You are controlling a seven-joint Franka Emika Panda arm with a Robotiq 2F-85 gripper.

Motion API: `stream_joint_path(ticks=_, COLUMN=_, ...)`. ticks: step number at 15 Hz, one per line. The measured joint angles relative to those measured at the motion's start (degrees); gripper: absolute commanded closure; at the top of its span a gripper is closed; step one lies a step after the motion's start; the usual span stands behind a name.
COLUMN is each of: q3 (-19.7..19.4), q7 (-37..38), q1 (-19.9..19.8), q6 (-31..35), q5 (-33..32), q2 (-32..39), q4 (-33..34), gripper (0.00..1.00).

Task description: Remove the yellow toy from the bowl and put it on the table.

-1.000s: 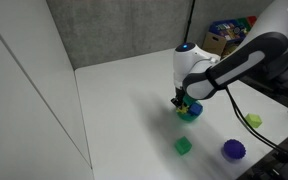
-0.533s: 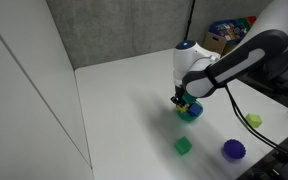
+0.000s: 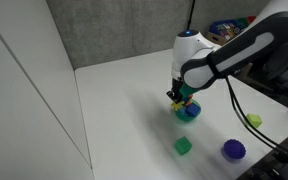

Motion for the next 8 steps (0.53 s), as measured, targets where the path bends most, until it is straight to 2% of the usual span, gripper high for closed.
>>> stream_joint_path(ticks=8, q3=1.6, q7=-1.9, q1=-3.2, q6=-0.3, q5=3.9, q2=-5.2, q4=-0.1, gripper=0.94)
